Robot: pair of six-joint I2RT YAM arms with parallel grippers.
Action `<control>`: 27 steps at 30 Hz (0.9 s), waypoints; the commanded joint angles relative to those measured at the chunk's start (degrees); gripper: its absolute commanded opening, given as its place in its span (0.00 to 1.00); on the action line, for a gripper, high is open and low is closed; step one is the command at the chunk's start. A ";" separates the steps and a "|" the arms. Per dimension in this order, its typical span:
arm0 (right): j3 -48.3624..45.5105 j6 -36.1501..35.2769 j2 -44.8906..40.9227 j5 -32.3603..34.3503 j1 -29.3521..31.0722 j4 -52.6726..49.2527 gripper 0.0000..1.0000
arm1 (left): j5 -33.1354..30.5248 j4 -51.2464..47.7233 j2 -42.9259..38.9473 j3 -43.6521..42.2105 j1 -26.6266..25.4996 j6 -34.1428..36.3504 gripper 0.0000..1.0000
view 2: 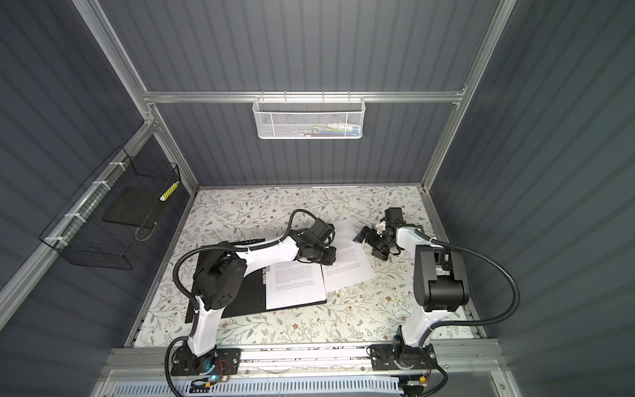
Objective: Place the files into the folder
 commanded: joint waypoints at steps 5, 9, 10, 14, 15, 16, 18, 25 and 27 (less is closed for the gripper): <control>-4.18 2.46 -1.34 0.21 -0.60 0.87 0.99 | 0.99 -1.66 3.02 2.82 -0.39 -0.36 0.19; -8.68 4.56 -5.05 1.67 -0.91 0.87 0.99 | 0.82 -2.40 3.44 2.55 -0.35 0.41 0.19; -9.73 4.99 -5.82 2.11 -0.93 0.69 0.99 | 0.82 -2.70 3.68 2.55 -0.38 0.67 0.19; -13.96 6.56 -9.62 3.01 -1.00 0.03 0.99 | 0.71 -3.70 4.25 1.78 -0.39 1.38 0.19; -14.78 6.72 -10.38 3.54 -1.00 -0.16 0.99 | 0.73 -3.79 4.34 1.46 -0.39 1.44 0.19; -15.34 6.90 -10.88 3.95 -1.00 -1.00 0.99 | 0.68 -3.91 4.43 1.32 -0.37 1.58 0.19; -16.77 7.41 -11.58 3.67 -0.84 -2.11 0.99 | 0.55 -4.70 4.94 1.23 -0.35 1.92 0.19; -16.74 7.23 -10.09 3.33 0.47 -2.43 0.99 | 1.31 -5.14 6.51 0.61 -0.37 2.78 0.19; -14.73 6.86 -7.99 1.78 0.83 -2.62 0.99 | 1.43 -5.74 6.93 0.70 -0.39 3.19 0.19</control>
